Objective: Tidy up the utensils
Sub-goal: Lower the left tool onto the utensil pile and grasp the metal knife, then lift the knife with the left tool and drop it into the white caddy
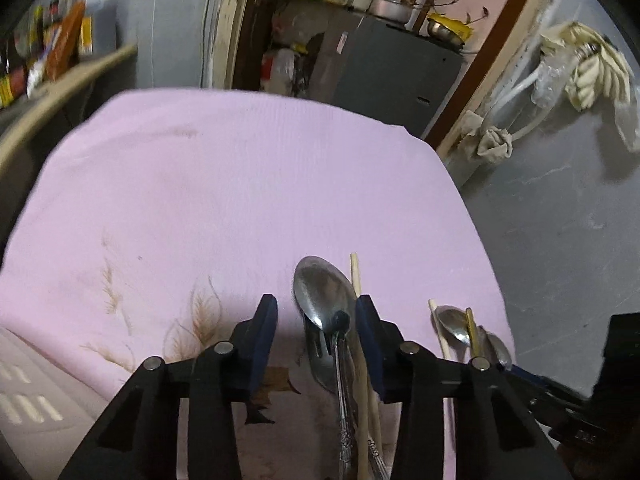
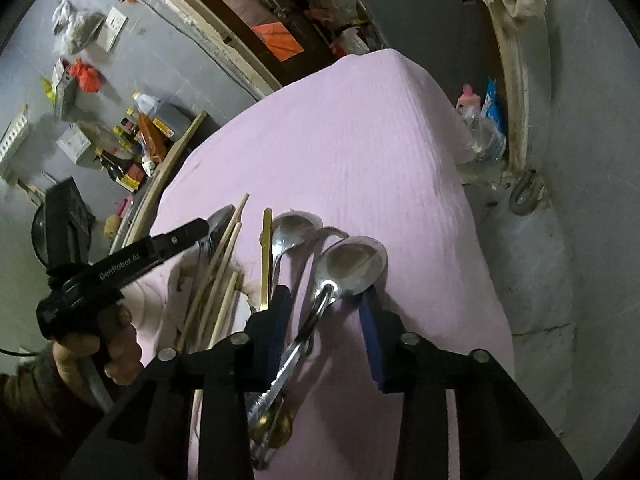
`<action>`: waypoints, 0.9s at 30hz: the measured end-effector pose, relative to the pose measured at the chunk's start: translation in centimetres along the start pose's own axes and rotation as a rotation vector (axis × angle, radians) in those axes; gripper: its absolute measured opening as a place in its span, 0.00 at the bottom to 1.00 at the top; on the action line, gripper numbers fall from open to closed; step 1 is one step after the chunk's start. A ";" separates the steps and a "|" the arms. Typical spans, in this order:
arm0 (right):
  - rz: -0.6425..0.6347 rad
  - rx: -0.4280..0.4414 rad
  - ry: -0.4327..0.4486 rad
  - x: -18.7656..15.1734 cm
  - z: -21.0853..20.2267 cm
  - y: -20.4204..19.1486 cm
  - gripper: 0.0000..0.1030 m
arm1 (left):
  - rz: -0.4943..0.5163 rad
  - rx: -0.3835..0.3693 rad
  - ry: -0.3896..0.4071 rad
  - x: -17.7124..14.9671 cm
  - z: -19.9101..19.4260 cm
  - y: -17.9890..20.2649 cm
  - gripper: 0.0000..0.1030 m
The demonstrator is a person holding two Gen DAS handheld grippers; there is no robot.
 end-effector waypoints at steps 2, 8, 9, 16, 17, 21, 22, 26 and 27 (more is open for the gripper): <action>0.025 0.016 -0.002 0.2 0.0 -0.1 0.27 | -0.032 -0.026 -0.015 0.2 0.3 -0.4 0.34; 0.073 0.043 0.002 0.6 -0.1 0.0 0.27 | -0.107 -0.088 -0.049 0.7 1.1 -1.0 0.28; 0.077 0.048 0.004 0.7 -0.1 -0.1 0.27 | -0.110 -0.092 -0.053 0.7 1.1 -1.0 0.25; 0.122 0.073 -0.021 1.1 0.5 0.0 0.28 | -0.116 -0.109 -0.092 1.3 1.8 -0.3 0.21; 0.138 0.077 -0.026 1.1 0.7 0.1 0.28 | -0.117 -0.111 -0.096 1.3 1.8 -0.5 0.21; 0.183 0.091 -0.018 0.8 0.9 0.7 0.28 | -0.110 -0.111 -0.107 1.3 1.8 -0.6 0.19; 0.200 0.100 -0.009 0.9 0.7 0.8 0.27 | -0.113 -0.111 -0.104 1.4 1.7 -0.5 0.18; 0.231 0.105 0.018 1.0 0.5 0.8 0.03 | -0.114 -0.120 -0.088 1.5 1.1 -0.3 0.10; 0.236 0.113 0.023 1.0 0.5 0.7 0.03 | -0.107 -0.126 -0.084 1.5 0.9 0.0 0.08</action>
Point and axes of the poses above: each gripper's, at about its wrist camera, not at the fingertips, and z roughly the way its jaws point, y to its right, x to its top, the point moved 6 cm from there along z, roughly the way its jaws point, and after that the axes turned 6 degrees about -x, right-handed, at the moved point
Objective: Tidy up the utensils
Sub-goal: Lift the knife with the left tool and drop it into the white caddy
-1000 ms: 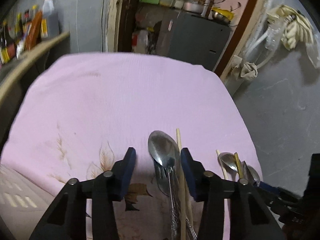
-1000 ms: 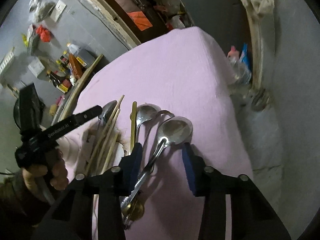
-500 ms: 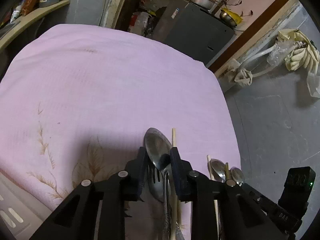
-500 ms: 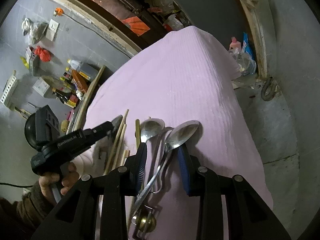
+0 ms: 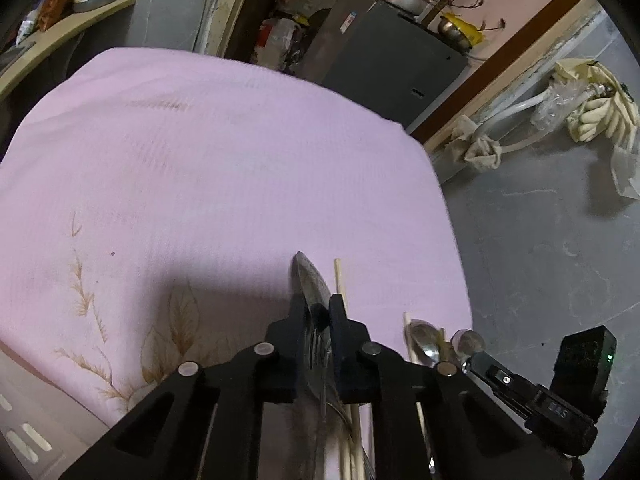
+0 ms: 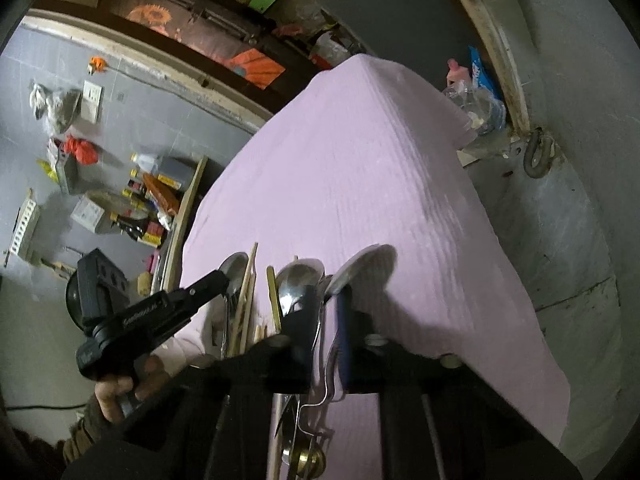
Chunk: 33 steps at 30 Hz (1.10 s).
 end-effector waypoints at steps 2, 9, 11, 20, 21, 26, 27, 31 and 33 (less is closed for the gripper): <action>-0.002 0.010 0.010 -0.1 -0.2 -0.4 0.02 | 0.018 -0.002 -0.001 -0.1 -0.4 0.5 0.04; -0.067 0.026 0.054 -0.5 -1.9 -2.8 0.02 | 0.108 -0.040 0.058 -0.5 -4.0 2.9 0.02; -0.104 0.027 0.085 -0.7 -3.1 -4.1 0.02 | 0.134 -0.055 0.081 -0.6 -5.4 3.6 0.02; -0.333 0.013 0.271 -2.1 -9.3 -12.6 0.02 | 0.231 -0.090 0.279 -1.0 -15.1 6.2 0.02; -0.376 0.016 0.304 -2.2 -10.2 -14.4 0.02 | 0.237 -0.093 0.307 -0.7 -16.4 6.2 0.02; -0.520 0.057 0.434 -2.3 -13.7 -22.2 0.02 | 0.244 -0.137 0.430 1.3 -23.4 5.1 0.02; -0.546 0.073 0.461 -2.2 -14.2 -24.2 0.02 | 0.247 -0.143 0.450 1.9 -24.9 4.6 0.02; -0.616 0.148 0.537 -2.3 -15.3 -30.8 0.02 | 0.264 -0.141 0.537 3.9 -30.4 2.4 0.02; -0.649 0.173 0.555 -2.6 -14.8 -33.7 0.02 | 0.272 -0.123 0.588 5.0 -33.1 0.7 0.02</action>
Point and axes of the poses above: each gripper's, at about its wrist camera, not at the fingertips, and z roughly the way its jaws point, y to its right, x to its top, the point moved 6 cm from there along z, roughly the way its jaws point, and after that the axes turned 6 degrees about -x, right-handed, at the moved point
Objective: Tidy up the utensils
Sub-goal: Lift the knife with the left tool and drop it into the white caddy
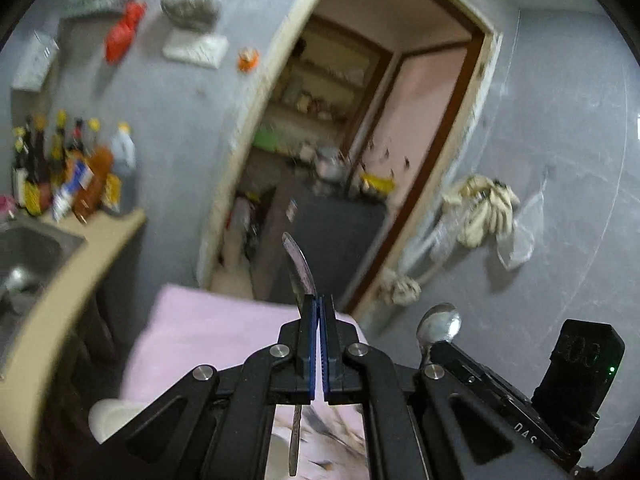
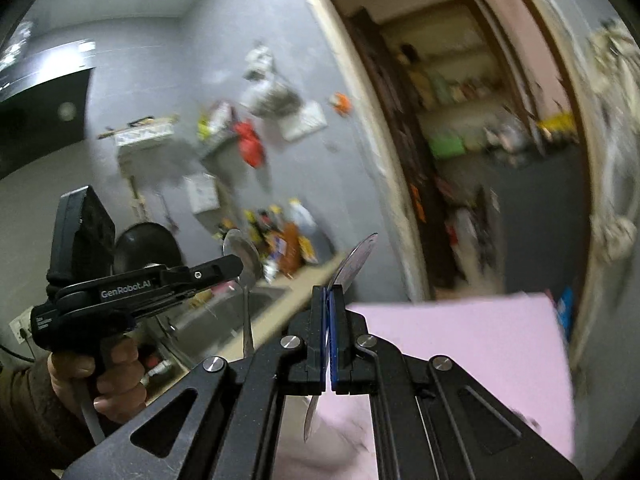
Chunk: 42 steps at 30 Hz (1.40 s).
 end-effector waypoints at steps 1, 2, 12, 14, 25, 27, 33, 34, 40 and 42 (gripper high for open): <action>-0.016 0.004 0.009 0.3 0.7 -1.2 0.02 | 0.001 0.011 0.020 0.7 -0.7 -1.1 0.02; -0.032 0.004 0.020 0.5 1.5 -2.2 0.02 | 0.001 0.022 0.034 1.0 -1.2 -2.0 0.02; -0.159 -0.107 -0.067 -4.9 7.2 -6.3 0.02 | -0.046 0.075 0.120 -0.4 -1.4 -11.0 0.02; -0.184 -0.129 -0.085 -6.0 7.8 -6.2 0.02 | -0.037 0.083 0.119 -1.4 -0.6 -11.8 0.02; -0.251 -0.144 -0.162 -10.3 8.7 -6.3 0.02 | 0.063 0.103 0.023 -7.5 1.0 -11.3 0.02; -0.258 -0.137 -0.179 -10.9 8.6 -6.6 0.02 | 0.062 0.109 0.005 -7.9 0.9 -11.3 0.02; -0.234 -0.114 -0.247 -11.8 7.4 -6.4 0.03 | 0.029 0.117 -0.058 -8.8 -0.3 -11.1 0.02; -0.221 -0.111 -0.251 -11.9 7.2 -6.2 0.03 | 0.023 0.119 -0.069 -9.0 -0.5 -11.2 0.03; -0.149 -0.079 -0.263 -11.2 5.1 -5.5 0.08 | -0.007 0.143 -0.117 -9.6 -1.6 -10.8 0.05; -0.132 -0.072 -0.255 -10.9 4.6 -5.3 0.21 | -0.011 0.147 -0.124 -9.5 -1.7 -10.6 0.10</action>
Point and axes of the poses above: each gripper's, at about its wrist camera, not at the fingertips, and z roughly the way its jaws point, y to its right, x to its top, the point moved 6 cm from there along z, roughly the way its jaws point, and after that the axes turned 6 degrees about -x, right-handed, at the moved point
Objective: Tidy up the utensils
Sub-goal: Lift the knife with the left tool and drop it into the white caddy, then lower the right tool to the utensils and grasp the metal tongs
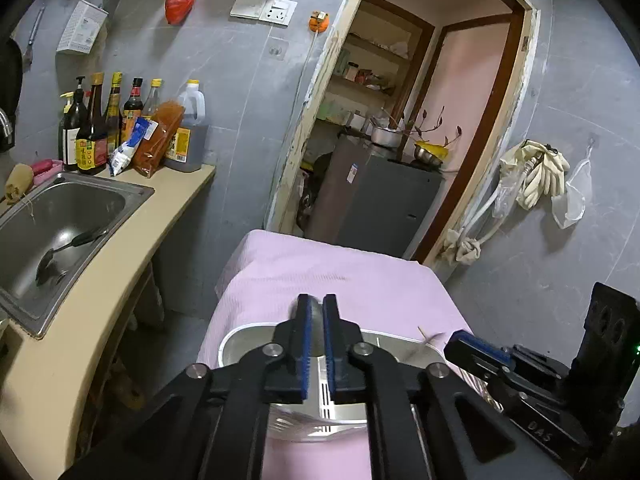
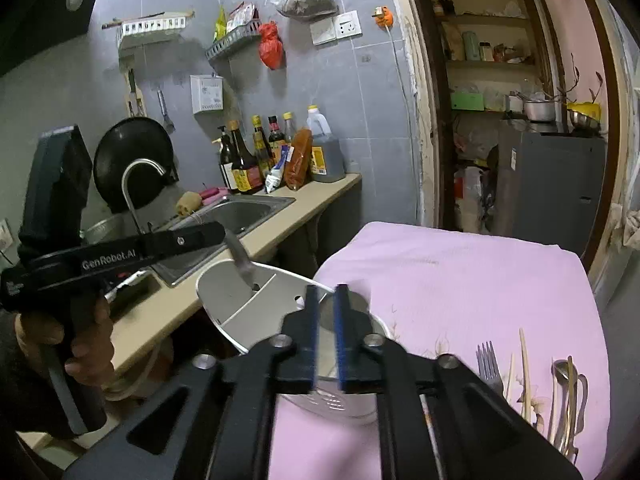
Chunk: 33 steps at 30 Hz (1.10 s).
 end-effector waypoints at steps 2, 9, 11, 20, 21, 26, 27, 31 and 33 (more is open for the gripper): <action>0.033 0.001 0.018 0.2 -0.9 0.6 0.28 | -0.019 0.003 0.000 0.1 -0.4 0.2 0.19; 0.126 -0.100 0.121 1.9 -5.7 4.9 0.73 | 0.052 0.041 0.106 1.7 -2.1 4.3 0.78; 0.135 -0.151 0.164 2.3 -7.6 6.5 0.91 | 0.084 0.043 0.116 1.9 -2.0 5.8 0.84; 0.087 -0.390 0.275 3.7 -14.9 12.8 0.99 | 0.180 0.074 0.226 1.8 -1.1 13.4 0.98; 0.076 -0.411 0.280 3.8 -15.5 13.3 0.99 | 0.191 0.071 0.231 1.7 -0.8 14.3 0.98; 0.033 -0.496 0.297 3.5 -18.1 16.1 0.99 | 0.265 0.046 0.246 0.6 0.7 18.5 0.98; 0.034 -0.503 0.298 3.4 -18.4 16.7 0.99 | 0.275 0.040 0.242 0.3 1.1 19.2 0.98; 0.041 -0.535 0.293 2.7 -19.0 19.9 0.99 | 0.314 0.027 0.208 -1.3 3.3 21.8 0.98; 0.043 -0.540 0.282 2.2 -18.8 21.0 0.99 | 0.331 0.030 0.193 -2.0 4.1 22.7 0.98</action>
Point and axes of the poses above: each gripper's, at about its wrist camera, not at the fingertips, and z roughly the way its jaws point, y to its right, x to its top, the point moved 6 cm from there along z, roughly the way its jaws point, and after that the axes turned 6 degrees about -x, right-handed, at the moved point
